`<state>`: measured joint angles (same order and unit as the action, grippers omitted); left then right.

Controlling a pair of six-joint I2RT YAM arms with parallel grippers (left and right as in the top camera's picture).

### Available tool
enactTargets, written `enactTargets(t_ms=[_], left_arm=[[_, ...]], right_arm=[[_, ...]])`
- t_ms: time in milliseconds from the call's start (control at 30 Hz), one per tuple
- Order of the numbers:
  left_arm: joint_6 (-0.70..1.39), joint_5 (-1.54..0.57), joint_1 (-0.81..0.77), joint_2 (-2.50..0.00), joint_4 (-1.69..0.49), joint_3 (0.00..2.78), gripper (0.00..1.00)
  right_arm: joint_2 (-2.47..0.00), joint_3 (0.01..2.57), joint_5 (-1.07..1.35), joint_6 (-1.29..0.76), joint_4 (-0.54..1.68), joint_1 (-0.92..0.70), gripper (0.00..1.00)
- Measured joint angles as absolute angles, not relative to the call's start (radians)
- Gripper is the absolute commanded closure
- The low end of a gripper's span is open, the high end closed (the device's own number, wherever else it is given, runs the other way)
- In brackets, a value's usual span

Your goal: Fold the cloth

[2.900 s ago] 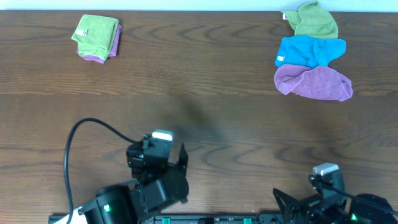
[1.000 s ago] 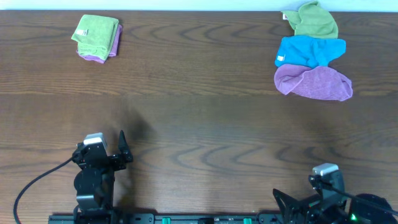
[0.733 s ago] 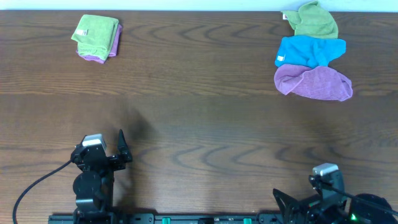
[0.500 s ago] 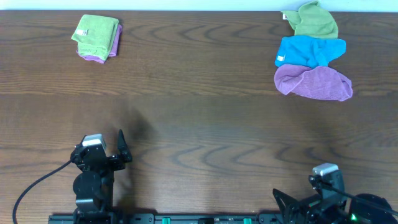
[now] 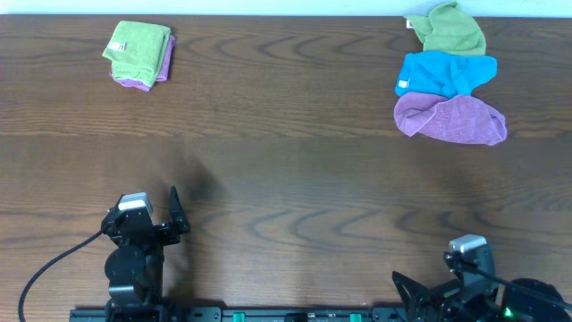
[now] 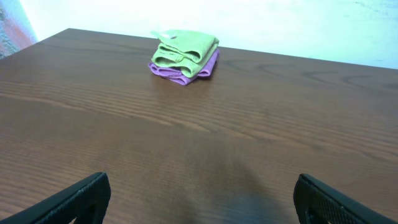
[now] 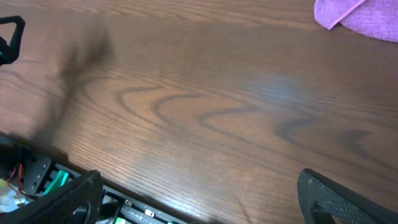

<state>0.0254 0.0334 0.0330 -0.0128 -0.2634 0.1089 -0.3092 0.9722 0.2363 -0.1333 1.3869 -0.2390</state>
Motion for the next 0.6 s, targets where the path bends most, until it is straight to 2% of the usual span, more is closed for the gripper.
enactTargets(t_ms=[200,433,600], left_arm=[[0.025,0.033,0.033,-0.013,-0.263,0.109,0.05],[0.025,0.034,0.033,-0.012,-0.262,0.109,0.05],[0.025,0.034,0.033,-0.012,-0.262,0.109,0.04]], right_arm=[[-0.309,0.972,0.232,-0.133,1.372,-0.239,0.01],[-0.257,0.934,0.198,-0.074,1.074,-0.192,0.01],[-0.109,0.796,0.136,0.008,0.973,-0.111,0.01]])
